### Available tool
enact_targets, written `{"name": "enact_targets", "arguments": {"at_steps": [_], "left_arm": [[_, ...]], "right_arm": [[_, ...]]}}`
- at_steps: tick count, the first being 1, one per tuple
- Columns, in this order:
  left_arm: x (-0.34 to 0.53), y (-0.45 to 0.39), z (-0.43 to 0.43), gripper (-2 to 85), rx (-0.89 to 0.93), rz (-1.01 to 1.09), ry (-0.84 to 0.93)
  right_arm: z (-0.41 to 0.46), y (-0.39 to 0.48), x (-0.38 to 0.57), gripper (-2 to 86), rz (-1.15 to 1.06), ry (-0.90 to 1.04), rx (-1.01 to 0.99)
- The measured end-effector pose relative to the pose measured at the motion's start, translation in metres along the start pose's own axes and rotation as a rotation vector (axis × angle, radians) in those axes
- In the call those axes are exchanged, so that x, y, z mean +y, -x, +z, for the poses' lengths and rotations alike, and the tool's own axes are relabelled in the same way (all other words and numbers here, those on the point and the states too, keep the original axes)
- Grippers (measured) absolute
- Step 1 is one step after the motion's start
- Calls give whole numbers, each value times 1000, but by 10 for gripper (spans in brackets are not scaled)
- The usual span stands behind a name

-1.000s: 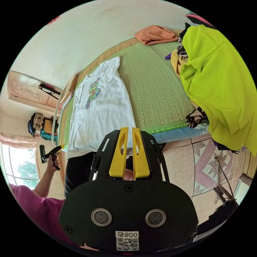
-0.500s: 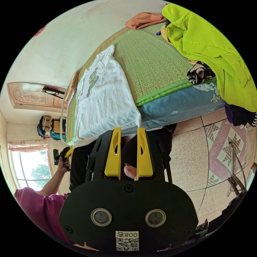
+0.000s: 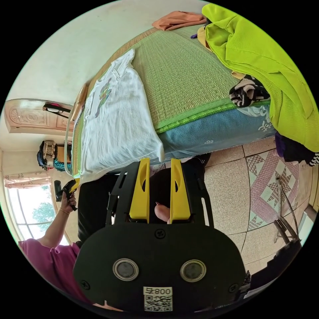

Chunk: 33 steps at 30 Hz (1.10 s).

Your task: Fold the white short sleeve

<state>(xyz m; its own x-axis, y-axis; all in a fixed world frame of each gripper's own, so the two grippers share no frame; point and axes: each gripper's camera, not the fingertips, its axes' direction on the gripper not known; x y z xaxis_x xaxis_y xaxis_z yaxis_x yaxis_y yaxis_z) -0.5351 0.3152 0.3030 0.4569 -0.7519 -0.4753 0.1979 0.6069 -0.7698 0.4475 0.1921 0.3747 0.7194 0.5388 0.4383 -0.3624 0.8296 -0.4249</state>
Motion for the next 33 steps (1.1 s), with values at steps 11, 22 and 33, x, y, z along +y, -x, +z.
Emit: {"name": "enact_targets", "arguments": {"at_steps": [11,22,33], "left_arm": [[14,-6,17,67,-57,69,70],[43,8,21,12,-75,37,77],[86,19,4,5,0,72,60]], "right_arm": [[19,-28,-26,86,21,52,-12],[30,-48,-27,48,-13,95,-59],[11,-64,-4,15,-99,117,-123]]}}
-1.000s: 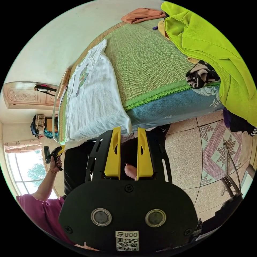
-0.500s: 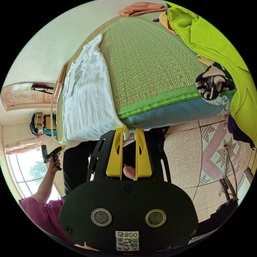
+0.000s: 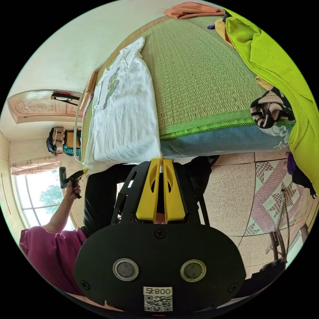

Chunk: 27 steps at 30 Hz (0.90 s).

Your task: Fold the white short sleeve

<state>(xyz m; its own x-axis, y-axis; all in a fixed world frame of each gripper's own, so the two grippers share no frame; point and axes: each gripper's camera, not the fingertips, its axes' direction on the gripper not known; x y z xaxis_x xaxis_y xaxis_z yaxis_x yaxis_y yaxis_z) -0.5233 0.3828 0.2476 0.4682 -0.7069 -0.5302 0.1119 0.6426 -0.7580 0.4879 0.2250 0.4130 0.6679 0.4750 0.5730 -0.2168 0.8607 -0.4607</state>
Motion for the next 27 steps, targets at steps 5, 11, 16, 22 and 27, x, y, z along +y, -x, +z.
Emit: {"name": "enact_targets", "arguments": {"at_steps": [5,11,16,22,27], "left_arm": [[24,5,-17,5,61,24,-45],[61,11,-33,5,111,58,-73],[99,17,-46,5,145,88,-75],[142,29,-62,5,174,105,-75],[175,41,-73,5,232,108,-88]], "right_arm": [[-25,-6,25,14,-50,-29,-120],[-45,-4,59,13,-107,-62,-214],[-54,-4,94,12,-140,-79,-295],[-66,-12,145,11,-153,-120,-376],[-75,-19,184,10,-150,-165,-417]]}}
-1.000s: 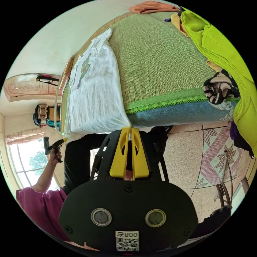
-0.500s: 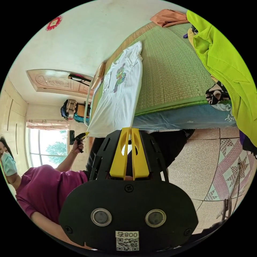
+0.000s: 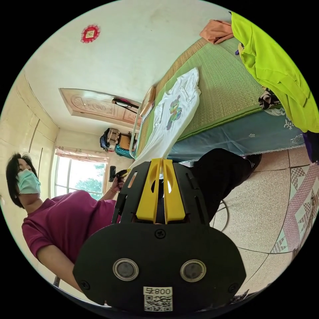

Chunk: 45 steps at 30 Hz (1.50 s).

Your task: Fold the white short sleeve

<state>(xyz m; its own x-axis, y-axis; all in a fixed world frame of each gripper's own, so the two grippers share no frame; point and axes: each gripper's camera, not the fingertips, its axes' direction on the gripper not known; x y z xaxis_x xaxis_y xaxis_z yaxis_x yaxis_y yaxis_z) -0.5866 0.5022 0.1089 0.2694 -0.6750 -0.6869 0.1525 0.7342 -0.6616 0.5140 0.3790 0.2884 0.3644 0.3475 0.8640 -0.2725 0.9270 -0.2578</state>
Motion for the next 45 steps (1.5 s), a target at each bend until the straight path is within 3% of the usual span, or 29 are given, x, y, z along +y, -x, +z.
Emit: {"name": "enact_targets", "arguments": {"at_steps": [18,28,45], "left_arm": [[89,-6,-53,5,250,117,-85],[116,-13,-80,5,303,147,-150],[76,-17,-95,4,365,96,-246]], "right_arm": [[-27,34,101,10,-122,-49,-50],[-35,50,136,9,-182,-88,-88],[-24,65,109,9,-175,-145,-75]]}}
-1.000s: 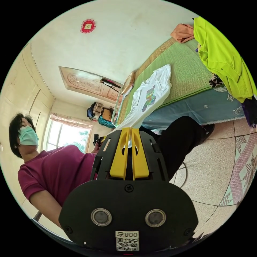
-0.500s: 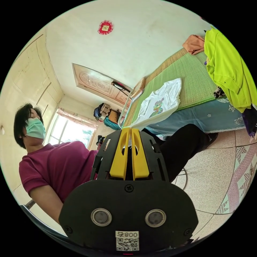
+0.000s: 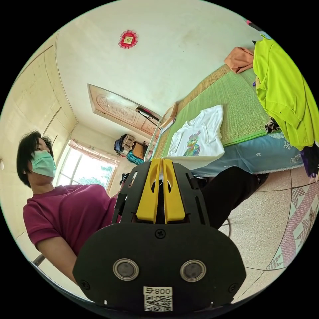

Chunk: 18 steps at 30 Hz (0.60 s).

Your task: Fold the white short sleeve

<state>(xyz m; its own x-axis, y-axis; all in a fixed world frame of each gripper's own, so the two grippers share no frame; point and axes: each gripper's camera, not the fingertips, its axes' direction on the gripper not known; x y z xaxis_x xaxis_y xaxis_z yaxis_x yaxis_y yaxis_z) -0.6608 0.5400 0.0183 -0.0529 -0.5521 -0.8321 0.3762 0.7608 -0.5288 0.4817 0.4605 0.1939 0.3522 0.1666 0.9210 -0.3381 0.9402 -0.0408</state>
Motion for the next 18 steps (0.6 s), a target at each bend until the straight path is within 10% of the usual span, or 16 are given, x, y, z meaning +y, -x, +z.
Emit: {"name": "enact_targets", "arguments": {"at_steps": [18], "left_arm": [[-125,-23,31,5,-5,68,-46]], "right_arm": [[29,2,-101,10,14,-80,15]]}}
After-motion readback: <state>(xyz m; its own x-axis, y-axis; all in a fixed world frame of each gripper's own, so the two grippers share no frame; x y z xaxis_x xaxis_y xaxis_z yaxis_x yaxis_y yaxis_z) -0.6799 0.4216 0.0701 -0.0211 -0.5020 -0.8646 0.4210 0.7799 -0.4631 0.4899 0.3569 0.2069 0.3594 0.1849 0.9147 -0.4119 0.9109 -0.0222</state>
